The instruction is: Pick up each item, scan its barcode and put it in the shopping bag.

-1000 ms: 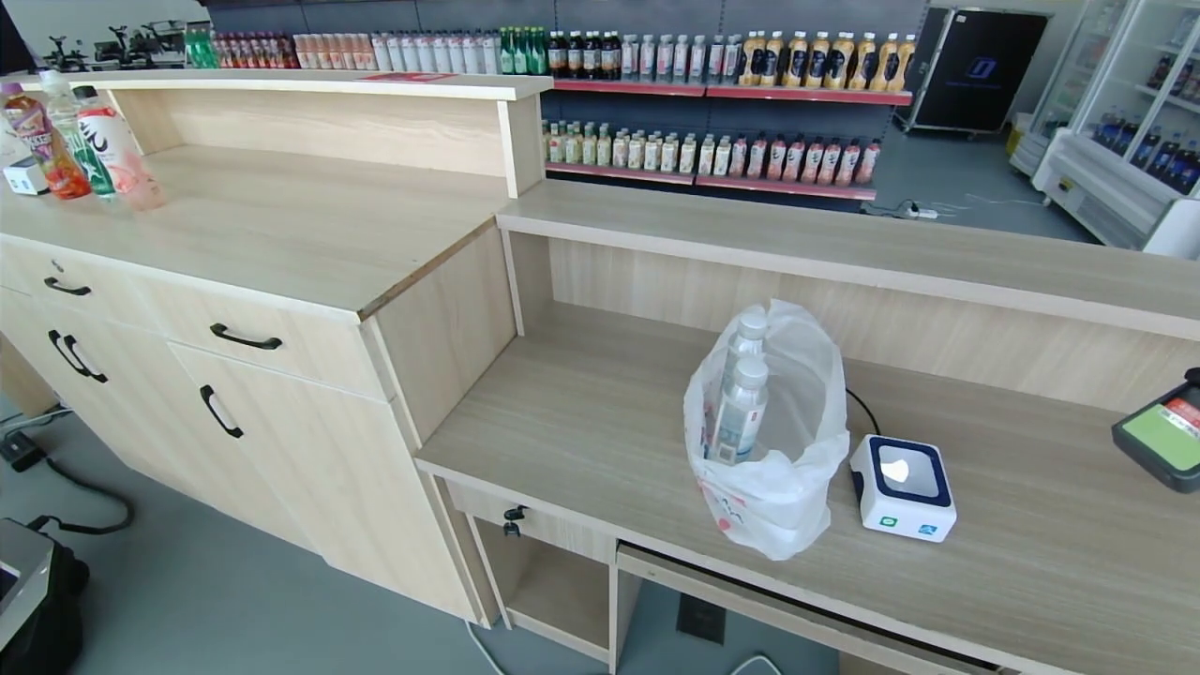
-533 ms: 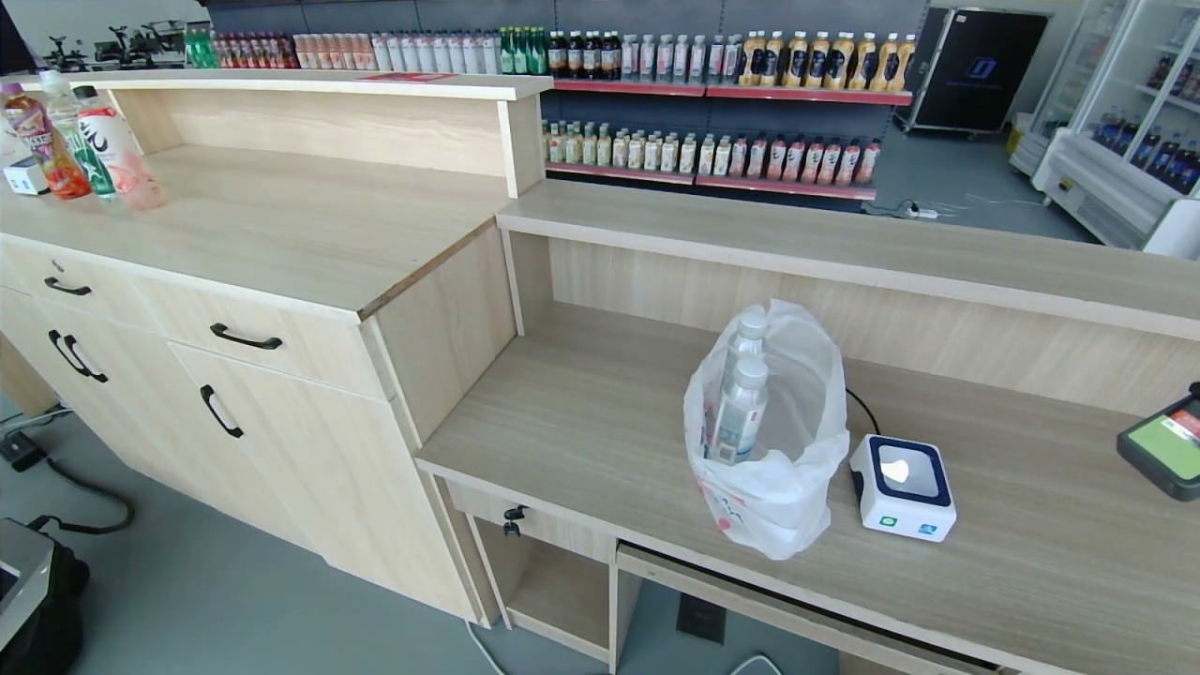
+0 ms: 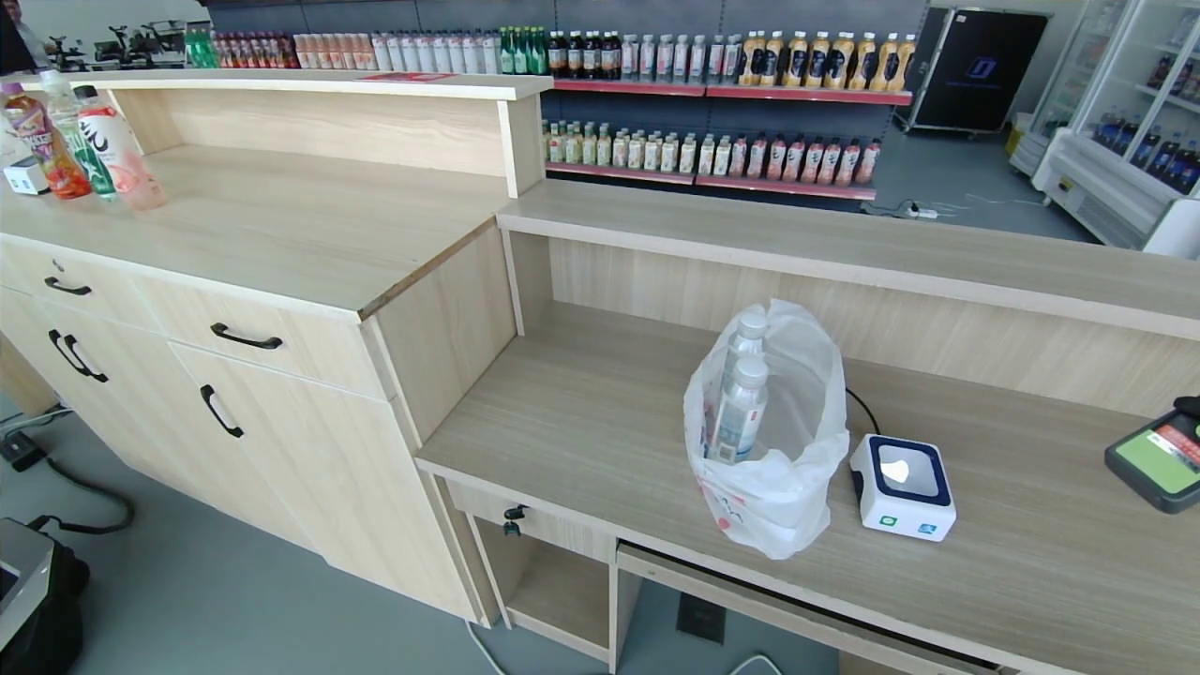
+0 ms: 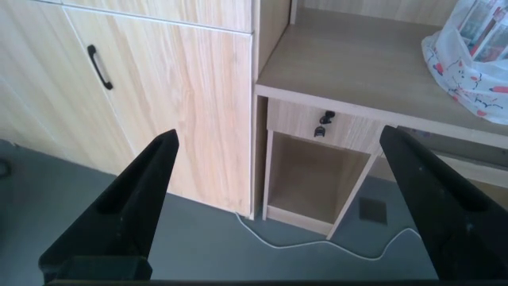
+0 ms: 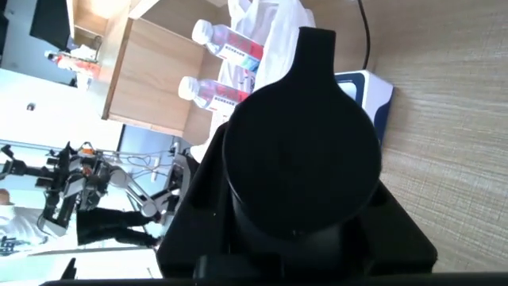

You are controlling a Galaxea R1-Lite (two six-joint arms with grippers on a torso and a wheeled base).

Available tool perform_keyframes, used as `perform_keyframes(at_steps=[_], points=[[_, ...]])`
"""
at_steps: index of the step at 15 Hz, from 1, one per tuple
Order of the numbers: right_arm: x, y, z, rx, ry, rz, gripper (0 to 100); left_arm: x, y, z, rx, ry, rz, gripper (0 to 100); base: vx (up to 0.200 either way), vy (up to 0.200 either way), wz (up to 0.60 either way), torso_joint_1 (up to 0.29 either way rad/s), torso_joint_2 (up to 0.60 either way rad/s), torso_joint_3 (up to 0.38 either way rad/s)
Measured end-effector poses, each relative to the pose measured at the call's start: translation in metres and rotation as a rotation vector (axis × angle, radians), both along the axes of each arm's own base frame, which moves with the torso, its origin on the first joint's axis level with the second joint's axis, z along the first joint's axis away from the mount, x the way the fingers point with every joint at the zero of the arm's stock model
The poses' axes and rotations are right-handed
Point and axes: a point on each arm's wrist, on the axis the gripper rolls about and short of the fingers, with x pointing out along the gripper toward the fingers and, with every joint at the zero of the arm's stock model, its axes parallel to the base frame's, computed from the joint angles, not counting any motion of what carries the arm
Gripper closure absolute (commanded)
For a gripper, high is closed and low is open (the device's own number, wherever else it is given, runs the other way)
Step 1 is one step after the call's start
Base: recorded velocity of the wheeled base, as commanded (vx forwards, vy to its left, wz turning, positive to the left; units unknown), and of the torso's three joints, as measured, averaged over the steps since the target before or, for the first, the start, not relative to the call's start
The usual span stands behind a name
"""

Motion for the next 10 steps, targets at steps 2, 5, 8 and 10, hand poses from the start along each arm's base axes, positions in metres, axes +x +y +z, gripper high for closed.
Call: perform_keyframes(at_steps=[2,5,8,10], points=[[0.001,-0.001,-0.002,0.003,0.005,0.001,100,0.000,0.000,0.000,0.000,0.000,-0.001,0,0.000,0.000,0.00,0.000,0.00,0.000],[0.007,0.001,-0.005,-0.009,-0.001,0.022,100,0.000,0.000,0.000,0.000,0.000,-0.001,0,0.000,0.000,0.00,0.000,0.00,0.000],[0.015,0.005,-0.007,-0.012,-0.003,0.050,100,0.000,0.000,0.000,0.000,0.000,-0.001,0,0.000,0.000,0.00,0.000,0.00,0.000],[0.019,0.007,-0.010,-0.006,0.004,0.061,100,0.000,0.000,0.000,0.000,0.000,-0.001,0,0.000,0.000,0.00,0.000,0.00,0.000]])
